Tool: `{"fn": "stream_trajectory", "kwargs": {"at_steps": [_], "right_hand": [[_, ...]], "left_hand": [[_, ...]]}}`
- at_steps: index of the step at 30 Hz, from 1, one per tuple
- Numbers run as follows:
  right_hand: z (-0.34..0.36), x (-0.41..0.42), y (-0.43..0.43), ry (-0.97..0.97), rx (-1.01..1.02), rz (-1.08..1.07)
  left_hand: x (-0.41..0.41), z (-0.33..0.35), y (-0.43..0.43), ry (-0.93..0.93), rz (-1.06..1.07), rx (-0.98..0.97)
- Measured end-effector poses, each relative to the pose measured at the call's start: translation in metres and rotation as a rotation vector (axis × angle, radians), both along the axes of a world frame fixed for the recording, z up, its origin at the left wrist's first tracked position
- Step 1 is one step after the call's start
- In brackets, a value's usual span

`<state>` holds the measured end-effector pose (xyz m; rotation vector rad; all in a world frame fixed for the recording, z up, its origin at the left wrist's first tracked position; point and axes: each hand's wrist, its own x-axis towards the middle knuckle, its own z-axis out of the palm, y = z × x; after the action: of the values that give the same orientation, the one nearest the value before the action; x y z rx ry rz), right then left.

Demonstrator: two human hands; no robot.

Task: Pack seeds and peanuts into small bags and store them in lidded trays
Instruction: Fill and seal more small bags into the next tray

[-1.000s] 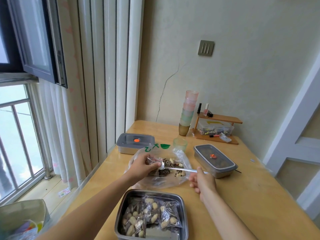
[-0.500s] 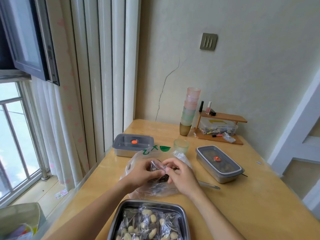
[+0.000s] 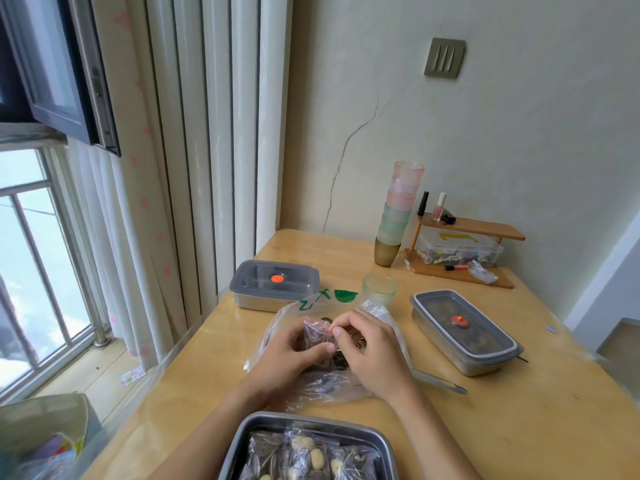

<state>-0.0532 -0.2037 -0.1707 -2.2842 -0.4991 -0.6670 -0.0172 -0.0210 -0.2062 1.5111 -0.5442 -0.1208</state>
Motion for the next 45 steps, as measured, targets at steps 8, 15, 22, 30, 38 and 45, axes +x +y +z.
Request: {"fn": "stream_trajectory", "kwargs": {"at_steps": [8,15,22,30,38,45], "right_hand": [[-0.007,0.002,-0.002,-0.198,-0.103,-0.091],[-0.01,0.004,0.002,-0.37,-0.189,-0.152],[-0.008,-0.005,0.017,-0.121,0.221,-0.191],[-0.008,-0.002,0.016,0.473,0.685,-0.116],[-0.014,-0.002,0.02,0.235,0.469,-0.273],[-0.013,0.0,0.017,0.454,0.714,-0.15]], "left_hand": [[-0.006,0.008,0.002,0.09,0.006,-0.084],[-0.009,0.017,0.0,0.129,0.061,-0.109],[-0.008,0.015,0.0,0.182,0.146,-0.146],[-0.008,0.016,-0.001,0.165,0.145,-0.131],[-0.004,0.014,-0.001,0.179,0.169,-0.116],[-0.003,0.013,-0.002,0.211,0.171,-0.135]]}}
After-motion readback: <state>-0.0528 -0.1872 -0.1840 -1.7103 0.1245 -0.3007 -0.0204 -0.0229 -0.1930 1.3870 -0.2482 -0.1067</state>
